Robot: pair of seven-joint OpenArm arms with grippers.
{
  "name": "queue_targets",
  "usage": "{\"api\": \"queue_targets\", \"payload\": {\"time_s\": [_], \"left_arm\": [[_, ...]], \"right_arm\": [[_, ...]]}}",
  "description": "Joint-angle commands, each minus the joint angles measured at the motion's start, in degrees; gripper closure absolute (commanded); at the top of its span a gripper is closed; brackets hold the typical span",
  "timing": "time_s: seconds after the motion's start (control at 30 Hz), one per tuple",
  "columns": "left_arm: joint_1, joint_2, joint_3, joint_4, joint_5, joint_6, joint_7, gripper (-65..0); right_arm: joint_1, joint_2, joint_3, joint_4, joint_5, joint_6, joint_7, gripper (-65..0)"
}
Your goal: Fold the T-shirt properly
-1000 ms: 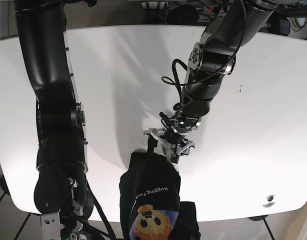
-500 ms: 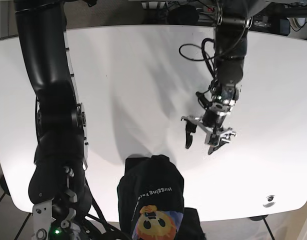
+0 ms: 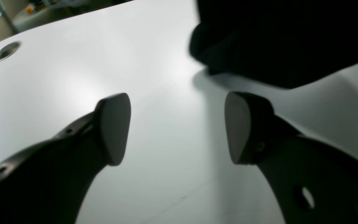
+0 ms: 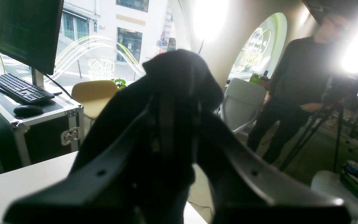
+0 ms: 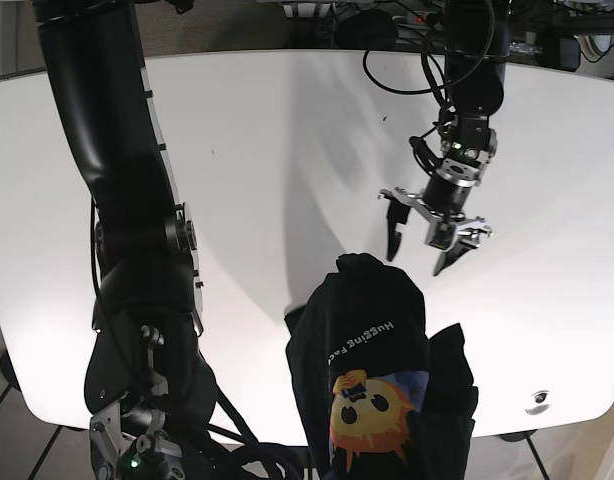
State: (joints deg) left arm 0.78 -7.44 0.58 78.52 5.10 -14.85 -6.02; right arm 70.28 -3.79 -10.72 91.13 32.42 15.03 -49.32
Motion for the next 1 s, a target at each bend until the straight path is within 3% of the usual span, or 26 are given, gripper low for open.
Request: {"api": "queue_targets", "payload": {"time_s": [0.03, 0.17, 0.63, 1.0], "left_arm": [[-0.7, 0.0, 2.0, -0.4, -0.4, 0.0, -1.7, -44.0], [-3.5, -0.1, 6.2, -3.7, 0.0, 0.1, -1.8, -44.0], [-21.6, 2.7, 8.9, -24.2, -0.4, 0.1, -2.0, -44.0], [-34.9, 11.9, 9.0, -48.6, 0.0, 0.1, -2.0, -43.3]], "right_arm": [[2.2, 0.2, 0.5, 0.7, 0.4, -0.13, 2.2, -2.2], [2.2, 0.6, 0.5, 0.5, 0.2, -0.13, 2.2, -2.2], [2.5, 0.6, 0.5, 0.5, 0.0, -0.13, 2.5, -2.2], [2.6, 1.5, 0.5, 0.5, -0.1, -0.13, 2.6, -2.2]]}}
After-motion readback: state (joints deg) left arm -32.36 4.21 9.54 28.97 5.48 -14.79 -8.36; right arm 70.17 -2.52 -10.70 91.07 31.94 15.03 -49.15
